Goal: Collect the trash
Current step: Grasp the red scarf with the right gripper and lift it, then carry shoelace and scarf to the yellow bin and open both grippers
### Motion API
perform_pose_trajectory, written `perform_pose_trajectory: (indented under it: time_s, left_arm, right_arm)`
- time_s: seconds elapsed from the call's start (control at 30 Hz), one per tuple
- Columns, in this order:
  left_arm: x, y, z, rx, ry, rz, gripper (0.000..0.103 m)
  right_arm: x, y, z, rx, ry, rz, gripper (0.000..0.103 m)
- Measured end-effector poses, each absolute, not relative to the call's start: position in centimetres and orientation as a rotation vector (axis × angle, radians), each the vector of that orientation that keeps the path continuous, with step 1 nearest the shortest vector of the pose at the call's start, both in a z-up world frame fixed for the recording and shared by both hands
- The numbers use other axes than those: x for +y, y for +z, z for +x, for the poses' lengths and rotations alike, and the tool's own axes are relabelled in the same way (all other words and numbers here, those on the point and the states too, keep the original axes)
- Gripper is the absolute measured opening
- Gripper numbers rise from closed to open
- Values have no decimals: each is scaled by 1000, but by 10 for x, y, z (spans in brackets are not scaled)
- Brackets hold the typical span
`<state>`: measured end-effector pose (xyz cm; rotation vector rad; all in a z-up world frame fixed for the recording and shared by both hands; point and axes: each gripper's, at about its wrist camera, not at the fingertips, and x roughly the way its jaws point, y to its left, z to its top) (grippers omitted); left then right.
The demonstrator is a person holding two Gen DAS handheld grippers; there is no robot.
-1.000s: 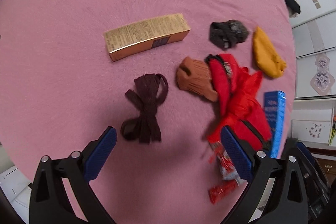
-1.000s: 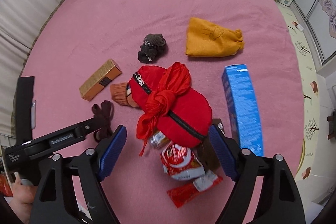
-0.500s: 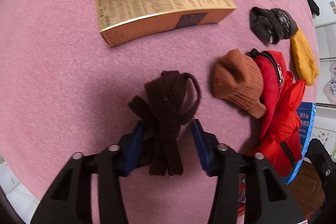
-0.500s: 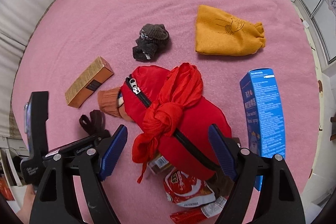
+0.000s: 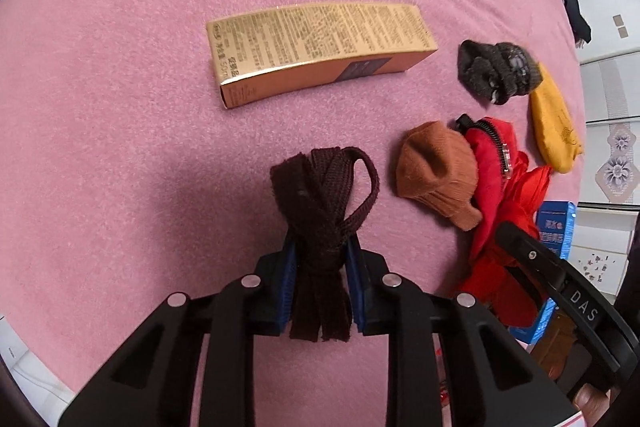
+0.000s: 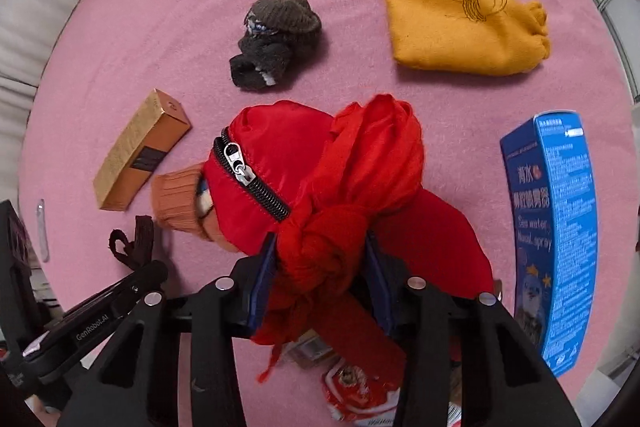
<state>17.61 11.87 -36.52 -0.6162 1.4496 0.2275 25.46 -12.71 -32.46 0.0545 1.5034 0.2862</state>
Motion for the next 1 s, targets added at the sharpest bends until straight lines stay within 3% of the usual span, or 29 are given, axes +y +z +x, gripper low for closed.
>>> perform_pose_trajectory:
  time_s: [0.27, 0.47, 1.0]
  left_arm:
    - [117, -313, 157, 1419, 170, -687, 23]
    - [74, -269, 149, 1407, 57, -677, 23]
    - [-154, -228, 125, 1491, -286, -425, 23]
  right_arm:
    - [-146, -272, 234, 1433, 353, 115, 39]
    - [-183, -223, 203, 1395, 344, 167, 39]
    - [-381, -158, 102, 1325, 97, 319, 39]
